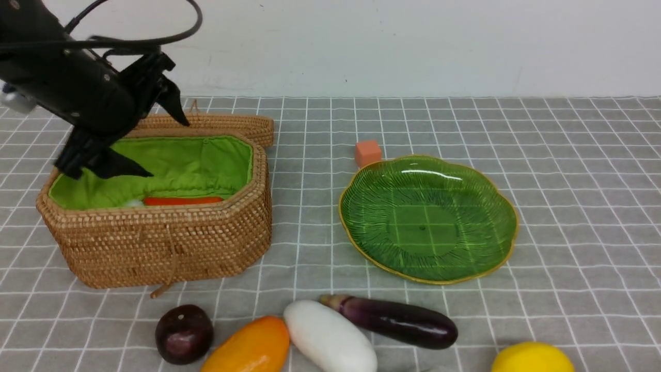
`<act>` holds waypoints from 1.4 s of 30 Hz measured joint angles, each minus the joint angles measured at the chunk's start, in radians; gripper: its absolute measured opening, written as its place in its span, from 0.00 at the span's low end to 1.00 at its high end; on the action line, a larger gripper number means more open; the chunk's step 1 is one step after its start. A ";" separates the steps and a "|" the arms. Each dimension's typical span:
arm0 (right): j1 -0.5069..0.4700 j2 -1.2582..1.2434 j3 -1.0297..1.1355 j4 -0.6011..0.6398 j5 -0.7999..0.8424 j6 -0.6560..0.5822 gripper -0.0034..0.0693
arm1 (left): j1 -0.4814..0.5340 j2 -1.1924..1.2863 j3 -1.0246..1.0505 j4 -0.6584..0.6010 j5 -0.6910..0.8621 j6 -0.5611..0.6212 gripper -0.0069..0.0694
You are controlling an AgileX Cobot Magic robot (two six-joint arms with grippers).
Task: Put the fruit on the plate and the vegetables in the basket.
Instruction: Use the left arm to grab a carrot and put it into the left basket, then grab a mangosteen with your left arm and put it on the plate on the right
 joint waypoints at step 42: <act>0.000 0.000 0.000 0.000 0.000 0.000 0.38 | -0.328 0.067 0.509 0.412 -0.167 -0.108 0.80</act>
